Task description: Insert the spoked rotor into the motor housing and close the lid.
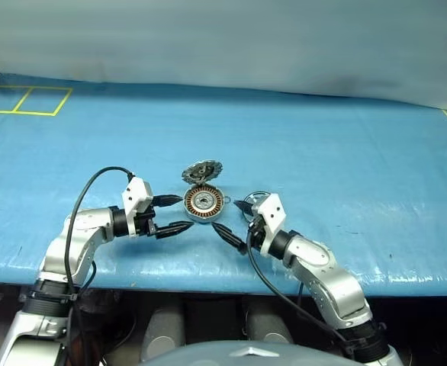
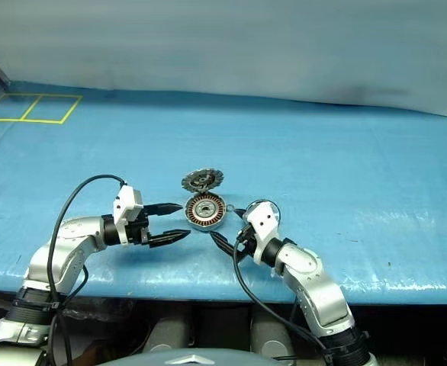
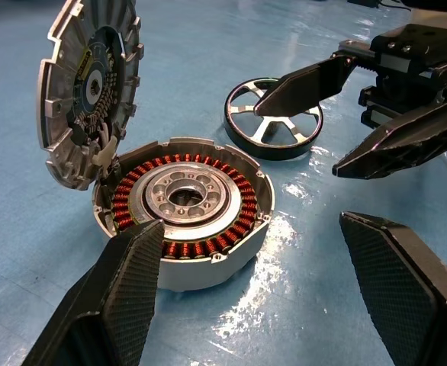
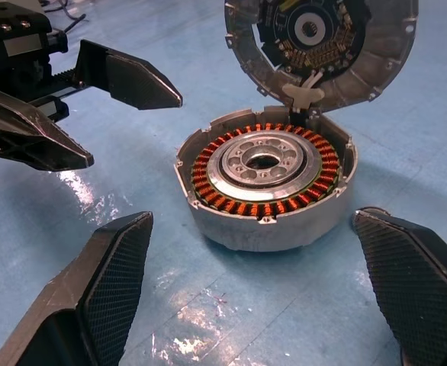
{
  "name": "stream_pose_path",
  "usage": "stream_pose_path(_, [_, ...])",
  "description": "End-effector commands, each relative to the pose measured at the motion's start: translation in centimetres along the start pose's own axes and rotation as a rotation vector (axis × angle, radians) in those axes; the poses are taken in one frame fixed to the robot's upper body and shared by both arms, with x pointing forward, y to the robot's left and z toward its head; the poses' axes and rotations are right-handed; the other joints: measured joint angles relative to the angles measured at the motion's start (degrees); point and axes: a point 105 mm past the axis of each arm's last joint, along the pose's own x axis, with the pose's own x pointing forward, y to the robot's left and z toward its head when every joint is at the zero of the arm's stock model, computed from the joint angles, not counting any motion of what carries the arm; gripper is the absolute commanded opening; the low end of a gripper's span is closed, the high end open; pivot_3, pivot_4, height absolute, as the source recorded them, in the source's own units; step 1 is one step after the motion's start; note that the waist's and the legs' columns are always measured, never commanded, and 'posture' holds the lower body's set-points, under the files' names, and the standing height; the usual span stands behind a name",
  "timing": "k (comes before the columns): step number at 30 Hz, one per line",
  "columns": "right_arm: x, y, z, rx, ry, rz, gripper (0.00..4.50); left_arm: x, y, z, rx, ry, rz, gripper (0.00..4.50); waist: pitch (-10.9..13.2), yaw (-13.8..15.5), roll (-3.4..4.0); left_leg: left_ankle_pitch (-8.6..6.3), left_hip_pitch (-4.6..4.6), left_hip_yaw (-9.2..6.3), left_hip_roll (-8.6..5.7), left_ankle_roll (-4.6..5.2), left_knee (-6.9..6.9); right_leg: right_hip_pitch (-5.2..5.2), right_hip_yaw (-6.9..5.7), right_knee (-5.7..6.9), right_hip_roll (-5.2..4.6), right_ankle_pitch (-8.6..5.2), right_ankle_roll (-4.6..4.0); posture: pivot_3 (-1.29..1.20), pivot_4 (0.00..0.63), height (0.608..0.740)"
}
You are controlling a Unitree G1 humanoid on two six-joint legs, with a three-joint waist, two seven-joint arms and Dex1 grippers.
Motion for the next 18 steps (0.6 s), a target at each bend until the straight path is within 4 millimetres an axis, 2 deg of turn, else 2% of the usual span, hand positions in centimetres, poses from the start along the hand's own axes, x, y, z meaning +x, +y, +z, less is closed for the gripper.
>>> stream_pose_path(1, [0.3, -0.8, 0.1, 0.013, -0.005, -0.025, 4.50, -0.2, -0.4, 1.1, 0.022, -0.044, -0.005, 3.99, 0.0, 0.0, 0.00, 0.00, 0.00, 0.00, 0.00, 0.00, -0.01, 0.00, 0.00, -0.01, 0.00, 0.00, 0.00, 0.00, 0.150, 0.740])
stream_pose_path(8, [0.1, -2.9, 0.0, -0.019, 0.014, -0.085, 4.50, -0.2, -0.5, 0.6, 0.004, -0.037, 0.006, 3.99, 0.0, 0.0, 0.00, 0.00, 0.00, 0.03, 0.00, 0.00, -0.05, 0.00, -0.01, -0.08, -0.02, 0.00, 0.00, 0.00, 0.150, 0.740])
stream_pose_path(13, [-0.5, -5.1, 0.9, -0.065, 0.014, -0.154, 4.50, 0.1, -0.8, 0.6, 0.003, -0.053, 0.000, 3.99, 0.0, 0.0, 0.00, 0.00, -0.01, 0.06, -0.01, -0.01, -0.06, 0.00, 0.00, -0.14, -0.04, 0.00, 0.00, 0.00, 0.150, 0.740])
stream_pose_path(18, [-0.9, -6.3, 1.9, -0.098, 0.004, -0.183, 4.50, 0.6, -1.0, 0.5, -0.005, -0.067, -0.009, 3.99, 0.0, 0.0, 0.00, 0.00, -0.01, 0.07, -0.02, 0.00, -0.16, -0.01, -0.01, -0.19, -0.04, 0.00, 0.00, 0.00, 0.150, 0.740])
